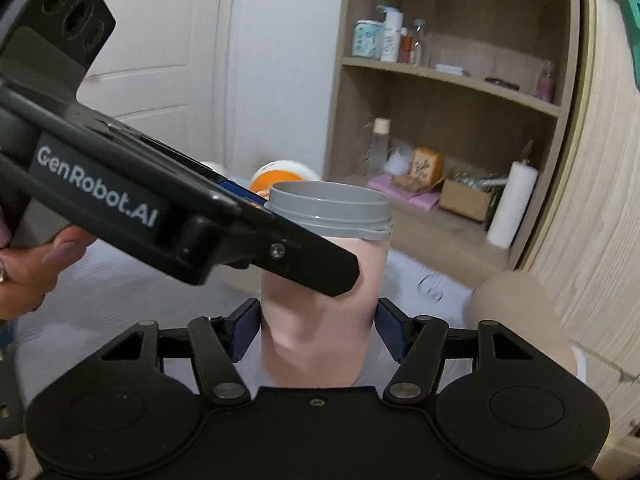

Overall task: Flip cup upright
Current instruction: 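Lift and rotate the pink tumbler upright with the right tool, lid up, then lower the upright pink tumbler onto the table and open the right tool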

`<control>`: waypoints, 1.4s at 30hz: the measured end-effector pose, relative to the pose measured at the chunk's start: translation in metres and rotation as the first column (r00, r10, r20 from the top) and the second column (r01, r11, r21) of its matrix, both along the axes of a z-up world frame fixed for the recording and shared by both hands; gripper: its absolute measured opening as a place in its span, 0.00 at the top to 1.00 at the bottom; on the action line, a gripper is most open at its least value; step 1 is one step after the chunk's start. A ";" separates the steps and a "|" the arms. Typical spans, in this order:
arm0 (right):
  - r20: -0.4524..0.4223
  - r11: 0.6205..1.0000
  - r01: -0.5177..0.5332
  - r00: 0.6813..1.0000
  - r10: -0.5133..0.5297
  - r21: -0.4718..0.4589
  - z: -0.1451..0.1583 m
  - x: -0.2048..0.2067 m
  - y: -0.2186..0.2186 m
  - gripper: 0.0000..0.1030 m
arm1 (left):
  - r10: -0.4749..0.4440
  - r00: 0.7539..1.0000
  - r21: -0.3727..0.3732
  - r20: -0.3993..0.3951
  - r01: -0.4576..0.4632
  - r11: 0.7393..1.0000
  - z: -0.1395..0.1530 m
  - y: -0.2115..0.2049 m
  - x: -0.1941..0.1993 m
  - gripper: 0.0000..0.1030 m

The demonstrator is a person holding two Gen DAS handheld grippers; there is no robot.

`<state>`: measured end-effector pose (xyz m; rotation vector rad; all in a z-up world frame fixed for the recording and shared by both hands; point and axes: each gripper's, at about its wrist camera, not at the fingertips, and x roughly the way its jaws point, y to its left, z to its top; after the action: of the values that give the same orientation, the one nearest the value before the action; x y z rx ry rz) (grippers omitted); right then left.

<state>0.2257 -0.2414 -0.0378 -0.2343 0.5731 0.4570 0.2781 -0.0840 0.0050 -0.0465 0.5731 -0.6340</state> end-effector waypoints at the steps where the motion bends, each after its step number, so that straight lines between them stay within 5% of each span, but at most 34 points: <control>1: 0.007 1.000 0.009 1.000 -0.009 0.002 -0.001 0.007 -0.001 0.34 | 0.000 1.000 0.008 0.012 0.000 1.000 0.000 -0.002 0.006 0.41; 14: 0.025 0.994 0.109 0.994 -0.109 0.017 -0.024 0.069 0.005 0.34 | -0.007 0.995 0.131 0.096 -0.006 0.991 -0.014 -0.022 0.058 0.41; 27: -0.004 0.991 0.130 0.992 -0.130 0.040 -0.027 0.083 -0.001 0.33 | -0.017 0.998 0.090 0.060 0.012 0.996 -0.023 -0.020 0.067 0.36; 33: -0.010 0.989 0.142 0.990 -0.141 0.036 -0.026 0.074 0.001 0.20 | 0.009 1.000 0.077 0.000 -0.009 0.997 -0.029 -0.013 0.062 0.29; 42: -0.042 0.985 0.164 0.986 -0.162 0.055 -0.023 0.053 -0.006 0.17 | 0.021 1.000 0.082 -0.013 -0.020 0.996 -0.024 0.001 0.031 0.28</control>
<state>0.2787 -0.2474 -0.0607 -0.1217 0.6089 0.3193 0.3089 -0.0834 -0.0186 0.0203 0.6114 -0.5899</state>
